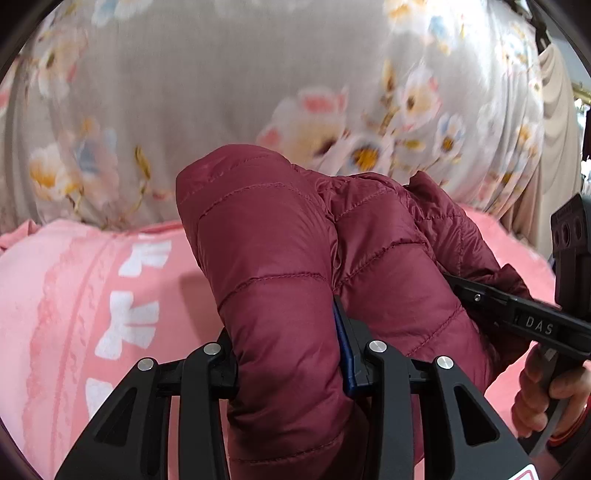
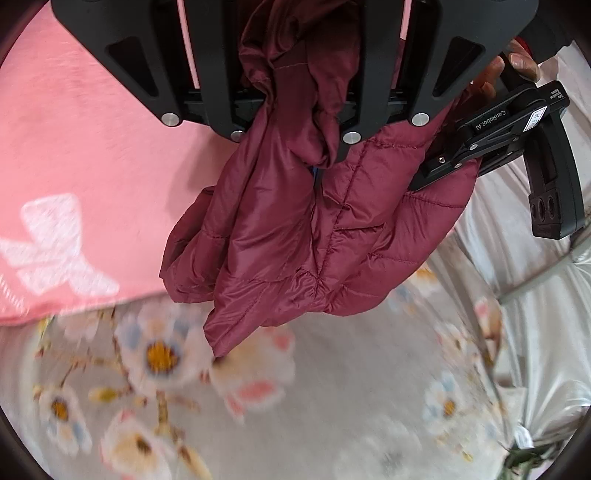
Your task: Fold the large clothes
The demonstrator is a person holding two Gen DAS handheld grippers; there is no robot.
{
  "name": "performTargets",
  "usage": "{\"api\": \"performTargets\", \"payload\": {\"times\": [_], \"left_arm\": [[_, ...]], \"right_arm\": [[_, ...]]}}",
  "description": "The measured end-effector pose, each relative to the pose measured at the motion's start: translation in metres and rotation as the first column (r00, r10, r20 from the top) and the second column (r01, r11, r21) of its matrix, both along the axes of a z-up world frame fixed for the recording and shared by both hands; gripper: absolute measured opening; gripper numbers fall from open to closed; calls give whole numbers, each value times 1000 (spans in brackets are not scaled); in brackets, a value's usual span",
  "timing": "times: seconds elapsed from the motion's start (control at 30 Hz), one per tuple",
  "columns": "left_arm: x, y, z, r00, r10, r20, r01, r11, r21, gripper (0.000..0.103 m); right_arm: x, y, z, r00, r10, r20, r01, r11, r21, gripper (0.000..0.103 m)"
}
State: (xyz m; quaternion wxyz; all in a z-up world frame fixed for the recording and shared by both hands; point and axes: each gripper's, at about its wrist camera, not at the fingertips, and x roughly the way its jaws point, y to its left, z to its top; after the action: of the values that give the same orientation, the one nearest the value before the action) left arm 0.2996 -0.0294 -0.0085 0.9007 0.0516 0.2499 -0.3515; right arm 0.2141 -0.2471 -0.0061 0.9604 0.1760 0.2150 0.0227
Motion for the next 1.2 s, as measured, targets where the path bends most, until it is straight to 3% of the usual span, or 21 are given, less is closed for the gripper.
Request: {"api": "performTargets", "payload": {"times": [0.17,0.27,0.4,0.47,0.57,0.73,0.9,1.07,1.13,1.2], "left_arm": [[28,0,-49,998,14,-62,-10,998,66,35],[30,7,-62,997,29,-67,-25,998,50,41],[36,10,-64,989,74,-129,-65,995,75,54],[36,17,-62,975,127,-182,-110,989,101,65],[27,34,-45,952,232,-198,-205,967,150,70],[21,40,-4,903,398,-163,-364,909,202,74],[30,13,14,880,437,-188,-402,894,198,74],[44,-17,-21,878,443,-181,-390,881,267,75],[50,-22,-43,868,446,-218,-379,879,290,75],[49,-20,-56,864,459,-207,-400,876,271,79]], "right_arm": [[30,2,-48,993,-11,-119,13,1000,17,16],[31,-3,-61,990,-13,-139,20,998,51,19],[32,-8,-60,980,-23,-198,36,997,63,33],[22,-9,-53,973,-44,-228,53,998,32,39],[-4,-11,-32,966,-134,-222,130,991,-34,52],[-17,-1,10,970,-169,-173,151,982,-112,50],[16,25,25,973,-160,-164,119,964,-236,49],[50,21,-11,952,-171,-253,111,966,-235,46],[53,18,-26,946,-176,-273,116,968,-223,46],[53,16,-38,946,-171,-275,114,971,-209,46]]}}
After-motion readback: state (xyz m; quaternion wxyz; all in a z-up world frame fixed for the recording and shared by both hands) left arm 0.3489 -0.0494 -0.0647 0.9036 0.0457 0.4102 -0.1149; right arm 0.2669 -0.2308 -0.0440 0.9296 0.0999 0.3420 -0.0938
